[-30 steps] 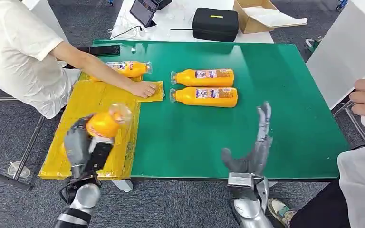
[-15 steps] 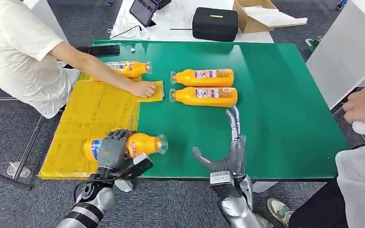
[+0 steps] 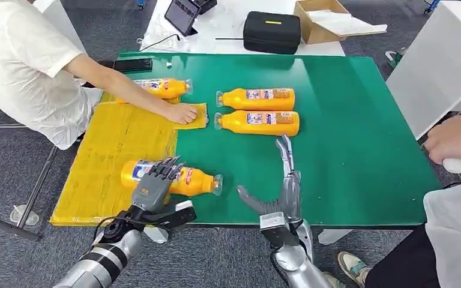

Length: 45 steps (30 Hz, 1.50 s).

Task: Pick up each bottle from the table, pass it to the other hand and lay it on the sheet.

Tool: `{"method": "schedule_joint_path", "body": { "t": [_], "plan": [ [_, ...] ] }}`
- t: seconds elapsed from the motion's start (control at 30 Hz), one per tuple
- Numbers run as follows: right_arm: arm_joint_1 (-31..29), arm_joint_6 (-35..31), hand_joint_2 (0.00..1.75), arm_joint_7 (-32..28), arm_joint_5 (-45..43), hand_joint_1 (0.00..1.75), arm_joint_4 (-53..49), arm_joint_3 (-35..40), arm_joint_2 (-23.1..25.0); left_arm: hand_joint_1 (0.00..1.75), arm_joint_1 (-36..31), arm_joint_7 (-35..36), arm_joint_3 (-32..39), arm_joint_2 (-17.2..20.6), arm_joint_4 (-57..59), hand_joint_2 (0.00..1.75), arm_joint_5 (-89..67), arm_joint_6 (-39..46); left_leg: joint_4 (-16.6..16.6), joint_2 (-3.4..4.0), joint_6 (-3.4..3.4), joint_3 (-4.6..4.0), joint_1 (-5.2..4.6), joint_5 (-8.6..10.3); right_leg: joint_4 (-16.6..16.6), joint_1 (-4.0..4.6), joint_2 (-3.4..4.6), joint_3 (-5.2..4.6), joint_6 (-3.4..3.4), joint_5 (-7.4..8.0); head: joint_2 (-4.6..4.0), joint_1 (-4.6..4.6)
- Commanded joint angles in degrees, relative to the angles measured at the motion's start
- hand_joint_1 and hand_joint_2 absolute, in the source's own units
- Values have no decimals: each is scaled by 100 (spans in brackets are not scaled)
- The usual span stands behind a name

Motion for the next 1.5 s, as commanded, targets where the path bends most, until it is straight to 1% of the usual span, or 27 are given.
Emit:
{"method": "schedule_joint_path", "body": {
  "t": [0.03,0.1,0.13,0.17,0.27,0.4,0.53,0.57,0.6,0.7,0.73,0.8,0.9,0.93,1.0,1.03,1.1,1.13,1.2,1.23,1.3,1.33,1.4,1.43,1.5],
  "plan": [
    [-245,-15,175,11,-31,0,439,142,-117,0,-65,63,-275,197,575,175,-38,-81,-8,27,4,28,-2,-3,-7,1,17,19,-10,4,-2,0],
    [-245,-15,175,11,-31,0,439,142,-117,0,-65,63,-275,197,575,175,-38,-81,-5,19,0,21,0,1,-6,2,13,14,-6,4,-2,0],
    [-245,-15,175,11,-31,0,439,142,-117,0,-65,63,-275,197,575,175,-38,-81,-11,32,4,41,-3,-3,-9,2,18,29,-14,2,-2,0],
    [-245,-15,175,11,-31,0,439,142,-117,0,-65,63,-275,197,575,175,-38,-81,-8,22,1,34,-3,-1,-6,0,14,23,-8,3,-2,0],
    [-245,-15,175,11,-31,0,439,142,-117,0,-65,63,-275,197,575,175,-38,-81,-8,23,1,37,-2,0,-6,1,15,27,-8,4,-2,0],
    [-255,52,175,11,-94,0,465,123,-100,0,-146,286,-325,237,723,175,-33,-622,-5,17,-1,32,-1,1,-3,1,12,24,-6,4,-2,0],
    [-246,58,175,11,-156,0,535,84,-80,0,-241,588,-309,246,834,175,22,-1101,-10,22,2,51,-3,1,-7,0,14,45,-10,4,-2,-2],
    [-246,58,175,11,-156,0,535,84,-80,0,-241,588,-309,246,834,175,22,-1101,-9,9,1,50,-2,4,-7,1,0,49,-8,4,-2,2],
    [-234,47,175,11,-149,0,548,83,-81,0,-257,596,-319,257,816,175,21,-1148,-13,19,2,57,-3,5,-10,1,7,52,-12,7,-2,0],
    [-219,45,175,11,-152,0,549,83,-78,0,-258,628,-322,284,723,175,37,-1199,-9,10,-1,62,-1,3,-7,1,5,62,-8,4,-2,0],
    [-212,11,175,11,-125,0,545,102,-75,0,-200,496,-317,315,509,175,71,-1007,-14,20,0,67,-3,5,-9,1,12,63,-12,9,-2,2],
    [-170,-46,175,11,-106,0,528,105,-76,0,-118,493,-352,339,190,175,75,-882,-14,24,0,68,-3,5,-8,0,14,59,-17,13,-2,2],
    [-71,-134,175,11,-114,0,428,82,-115,0,193,382,-398,481,-645,175,246,-915,-10,9,-7,72,-2,7,-5,2,1,62,-18,12,0,0],
    [-44,-146,175,11,-116,0,400,68,-133,0,285,323,-443,566,-911,175,316,-1035,-14,18,-5,73,-1,7,-9,4,6,60,-23,14,-2,0],
    [-12,-153,175,11,-113,0,377,37,-157,0,432,320,-591,786,-1385,175,338,-1223,-10,16,-7,69,-1,5,-5,4,5,55,-22,13,0,-2],
    [10,-144,175,11,-116,0,351,22,-176,0,491,302,-672,948,-1676,175,339,-1284,-14,27,-5,75,-2,2,-8,5,11,56,-27,12,-2,0],
    [31,-168,175,11,-95,0,332,13,-190,0,589,299,-726,1107,-2016,175,408,-1348,-9,21,-7,65,1,3,-3,6,3,48,-23,10,-2,0],
    [41,-176,175,11,-86,0,321,16,-198,0,632,296,-757,1191,-2180,175,417,-1355,-13,32,-3,77,-2,-5,-5,6,8,55,-31,4,-2,0],
    [85,-223,175,11,-57,0,275,6,-228,0,810,138,-805,1473,-2794,175,646,-1463,-5,19,-8,49,2,2,0,7,2,33,-24,7,0,0],
    [94,-218,175,11,-58,0,265,-1,-240,0,856,96,-821,1555,-2952,175,728,-1537,-6,25,-6,54,1,-3,-1,7,4,36,-27,3,-2,0],
    [98,-238,175,11,-47,0,267,-9,-248,0,941,16,-839,1721,-3256,175,881,-1666,-2,23,-9,32,3,0,2,7,5,16,-22,5,-2,0],
    [107,-238,175,11,-57,0,244,-11,-266,0,996,31,-877,1845,-3512,175,951,-1711,-1,23,-7,35,2,-4,4,8,3,17,-24,1,-2,0],
    [104,-243,175,11,-50,0,246,-7,-277,0,1042,35,-872,1888,-3649,175,1017,-1675,-1,14,-10,8,4,3,2,9,-5,-8,-22,5,-2,0],
    [100,-257,175,11,-34,0,251,-1,-283,0,1066,57,-863,1887,-3689,175,1044,-1603,0,18,-7,17,2,-4,6,7,-5,0,-25,-2,-2,0],
    [96,-266,175,11,-28,0,249,-1,-287,0,1107,87,-823,1843,-3698,175,1054,-1443,-2,10,-8,0,3,3,2,7,-10,-14,-22,3,-2,0]
  ]
}}
